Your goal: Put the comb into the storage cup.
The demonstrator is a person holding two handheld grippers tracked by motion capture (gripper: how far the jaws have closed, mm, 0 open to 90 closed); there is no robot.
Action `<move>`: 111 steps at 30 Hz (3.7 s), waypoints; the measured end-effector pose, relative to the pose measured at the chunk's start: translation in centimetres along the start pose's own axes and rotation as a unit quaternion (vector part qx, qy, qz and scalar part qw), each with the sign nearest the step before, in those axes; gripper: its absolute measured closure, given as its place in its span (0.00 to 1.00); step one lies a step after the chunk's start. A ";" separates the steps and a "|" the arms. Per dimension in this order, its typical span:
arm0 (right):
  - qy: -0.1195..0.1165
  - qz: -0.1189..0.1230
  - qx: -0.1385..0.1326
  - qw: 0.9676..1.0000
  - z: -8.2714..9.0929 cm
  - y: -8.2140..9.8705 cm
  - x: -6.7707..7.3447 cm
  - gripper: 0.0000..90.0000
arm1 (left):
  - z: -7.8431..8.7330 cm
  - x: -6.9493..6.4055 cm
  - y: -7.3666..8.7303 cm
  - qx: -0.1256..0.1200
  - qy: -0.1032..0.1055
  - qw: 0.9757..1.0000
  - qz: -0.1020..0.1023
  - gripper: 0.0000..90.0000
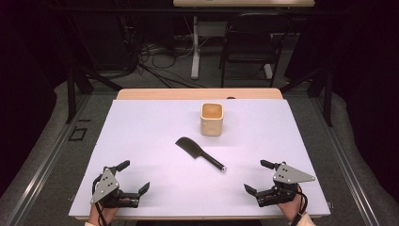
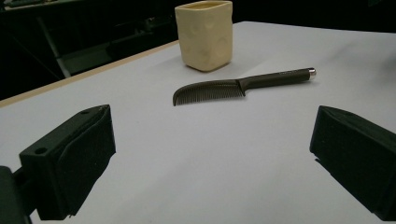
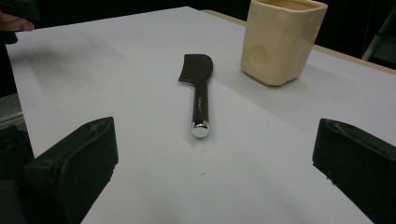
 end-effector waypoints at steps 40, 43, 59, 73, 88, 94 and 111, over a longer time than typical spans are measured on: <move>-0.045 0.002 0.049 0.998 -2.9 -2.6 1.9 0.00 | -0.3 0.1 0.0 0.000 -0.002 1.000 0.002 0.00; -0.048 -0.002 0.055 0.997 -3.5 -2.8 2.0 0.00 | -0.3 0.0 0.0 -0.001 0.000 1.000 0.000 0.00; -0.054 0.002 0.108 0.993 -6.0 -3.4 2.9 0.00 | -0.1 0.1 0.0 -0.002 -0.002 1.000 0.000 0.00; -0.050 0.009 0.149 0.988 -7.9 -3.7 3.0 0.00 | -0.1 0.1 0.0 0.000 -0.002 1.000 -0.002 0.00; -0.058 0.013 0.183 0.981 -10.0 -4.3 2.8 0.00 | -0.1 0.1 -0.1 -0.002 -0.002 1.000 -0.004 0.00; -0.057 0.021 0.202 0.977 -11.2 -4.5 2.9 0.00 | -0.1 0.1 -0.1 -0.002 -0.002 1.000 -0.005 0.00; -0.060 0.027 0.253 0.965 -13.9 -4.5 2.8 0.00 | -0.1 0.0 -0.1 0.001 -0.001 1.000 -0.008 0.00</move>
Point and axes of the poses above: each handheld gripper's, and its own axes: z roughly backward along the jaws, y roughly out of its underside, x roughly to its left, the point moved 9 cm from there along -z, roughly forward along the jaws, and after that the axes turned 1 degree about -z, right-handed, at the moved point
